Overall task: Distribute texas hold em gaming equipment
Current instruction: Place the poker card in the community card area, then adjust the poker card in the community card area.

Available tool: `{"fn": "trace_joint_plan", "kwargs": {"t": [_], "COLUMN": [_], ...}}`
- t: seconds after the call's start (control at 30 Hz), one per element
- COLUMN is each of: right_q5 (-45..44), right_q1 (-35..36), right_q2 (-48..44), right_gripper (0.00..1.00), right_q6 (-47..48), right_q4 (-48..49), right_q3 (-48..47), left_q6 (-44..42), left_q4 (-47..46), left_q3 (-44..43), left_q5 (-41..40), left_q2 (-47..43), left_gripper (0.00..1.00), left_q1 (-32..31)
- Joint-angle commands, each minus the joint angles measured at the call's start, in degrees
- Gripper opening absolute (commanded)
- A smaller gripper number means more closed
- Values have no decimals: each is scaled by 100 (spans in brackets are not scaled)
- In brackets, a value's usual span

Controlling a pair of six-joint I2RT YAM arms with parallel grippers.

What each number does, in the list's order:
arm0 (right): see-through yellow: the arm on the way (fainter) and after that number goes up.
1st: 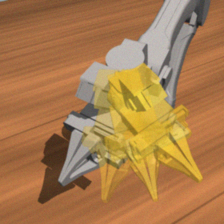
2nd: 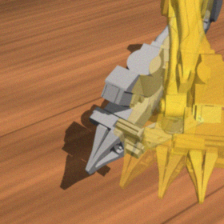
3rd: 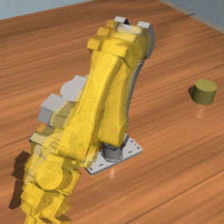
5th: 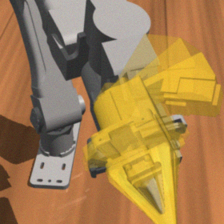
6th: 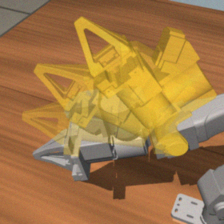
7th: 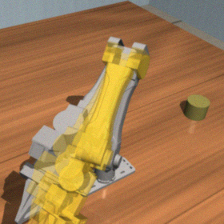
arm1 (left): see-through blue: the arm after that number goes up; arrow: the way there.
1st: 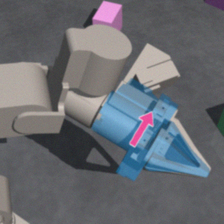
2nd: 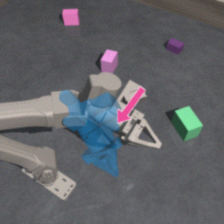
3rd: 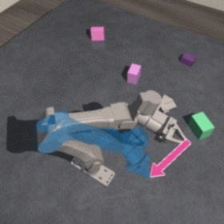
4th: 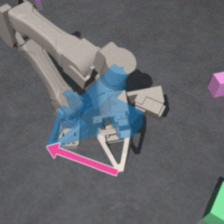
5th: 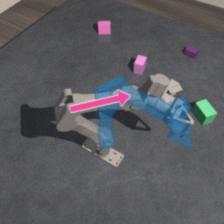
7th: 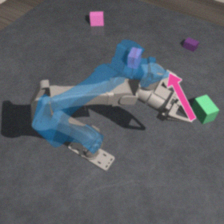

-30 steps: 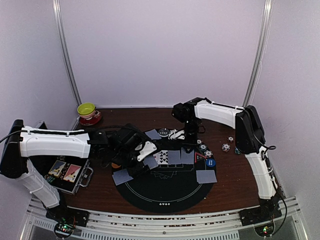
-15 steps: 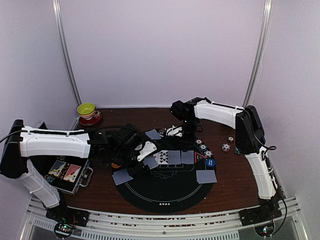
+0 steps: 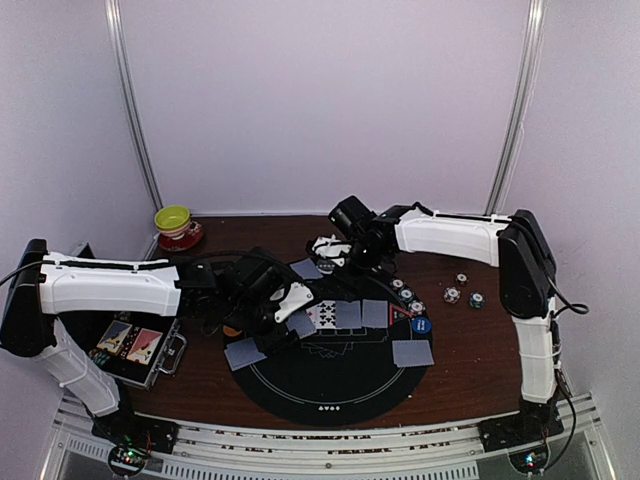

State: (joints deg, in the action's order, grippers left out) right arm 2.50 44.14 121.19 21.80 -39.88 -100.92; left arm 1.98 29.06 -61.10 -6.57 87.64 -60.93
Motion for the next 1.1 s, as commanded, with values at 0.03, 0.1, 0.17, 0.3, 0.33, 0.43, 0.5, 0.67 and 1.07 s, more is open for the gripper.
{"fn": "trace_joint_plan", "kwargs": {"t": [0.03,0.1,0.17,0.3,0.33,0.43,0.5,0.67,1.07], "right_q5": [-303,-378,-416,-436,-442,-455,-490,-530,-724], "right_q1": [89,116,117,134,145,163,189,218,253], "right_q2": [173,222,259,348,352,332,317,363,458], "right_gripper": [100,100,100,100,100,100,100,100,100], "right_q6": [-805,-883,-918,-917,-907,-859,-831,-796,-749], "right_q4": [750,871,950,877,861,834,837,820,761], "right_q3": [101,139,176,223,256,382,465,588,697], "left_q6": [-18,-18,-20,-26,-28,-29,-29,-15,-15], "left_q4": [-146,-146,-144,-155,-152,-154,-152,-155,-159], "left_q3": [52,62,63,79,76,65,72,76,106], "left_q5": [-21,-20,-15,-34,-37,-31,-27,-20,-33], "left_q2": [-223,-225,-237,-256,-256,-264,-265,-272,-295], "left_gripper": [66,66,66,66,66,66,66,66,66], "left_q1": [11,6,11,11,11,11,11,11,11]}}
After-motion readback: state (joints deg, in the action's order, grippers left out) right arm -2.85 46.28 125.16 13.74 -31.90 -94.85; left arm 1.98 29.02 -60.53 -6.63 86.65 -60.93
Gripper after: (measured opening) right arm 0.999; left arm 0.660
